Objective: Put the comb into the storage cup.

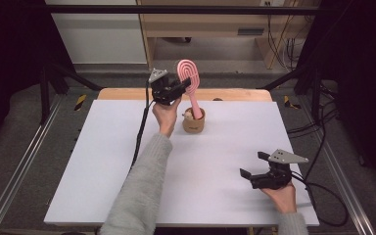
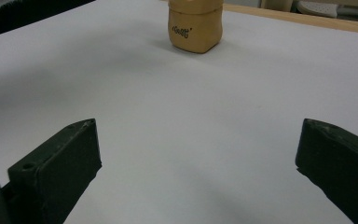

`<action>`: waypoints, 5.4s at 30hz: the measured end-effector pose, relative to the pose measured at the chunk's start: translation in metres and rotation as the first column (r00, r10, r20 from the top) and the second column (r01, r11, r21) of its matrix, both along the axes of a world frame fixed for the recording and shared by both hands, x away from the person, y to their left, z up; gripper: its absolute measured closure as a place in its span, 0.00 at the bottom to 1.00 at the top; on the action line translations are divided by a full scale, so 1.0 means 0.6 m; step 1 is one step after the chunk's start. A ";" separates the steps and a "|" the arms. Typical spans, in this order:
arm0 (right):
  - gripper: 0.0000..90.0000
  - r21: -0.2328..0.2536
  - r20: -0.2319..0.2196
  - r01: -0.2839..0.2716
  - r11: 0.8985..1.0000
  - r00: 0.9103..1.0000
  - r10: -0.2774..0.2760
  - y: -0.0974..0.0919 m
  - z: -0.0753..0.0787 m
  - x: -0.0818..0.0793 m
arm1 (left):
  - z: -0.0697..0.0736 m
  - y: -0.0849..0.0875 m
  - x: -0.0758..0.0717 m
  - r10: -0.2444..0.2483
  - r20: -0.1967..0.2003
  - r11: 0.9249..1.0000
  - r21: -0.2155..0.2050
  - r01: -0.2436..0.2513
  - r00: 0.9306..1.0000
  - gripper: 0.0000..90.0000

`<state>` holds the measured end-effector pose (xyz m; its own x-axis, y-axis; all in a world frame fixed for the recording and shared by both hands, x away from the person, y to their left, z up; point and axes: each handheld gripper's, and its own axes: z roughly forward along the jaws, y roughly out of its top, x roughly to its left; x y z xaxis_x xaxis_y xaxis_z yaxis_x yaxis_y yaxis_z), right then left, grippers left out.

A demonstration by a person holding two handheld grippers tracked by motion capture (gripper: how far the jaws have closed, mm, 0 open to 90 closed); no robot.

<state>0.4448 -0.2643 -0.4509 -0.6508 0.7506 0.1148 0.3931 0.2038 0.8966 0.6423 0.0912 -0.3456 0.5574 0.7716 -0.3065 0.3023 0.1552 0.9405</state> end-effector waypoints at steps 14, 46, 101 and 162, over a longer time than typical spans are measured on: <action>0.00 0.002 0.000 -0.001 1.000 1.000 0.001 0.001 0.000 0.000 | -0.020 -0.002 0.001 -0.001 -0.018 1.000 0.018 0.002 1.000 0.70; 0.00 0.003 -0.001 -0.002 1.000 1.000 0.002 0.001 -0.001 0.000 | -0.066 0.007 -0.006 -0.008 -0.048 1.000 0.014 0.009 0.999 0.70; 0.00 0.005 -0.005 -0.001 1.000 1.000 0.001 0.003 -0.001 0.000 | -0.103 0.057 -0.009 0.031 -0.099 0.999 -0.016 -0.033 0.995 0.68; 0.00 0.007 0.002 0.006 1.000 1.000 -0.006 0.003 0.001 0.000 | -0.053 0.135 -0.104 -0.100 -0.073 0.965 0.237 0.115 0.992 0.00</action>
<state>0.4447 -0.2626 -0.4505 -0.6463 0.7539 0.1181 0.3922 0.1954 0.8989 0.5796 0.1720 -0.3774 0.6271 0.7633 -0.1551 0.3621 -0.1094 0.9257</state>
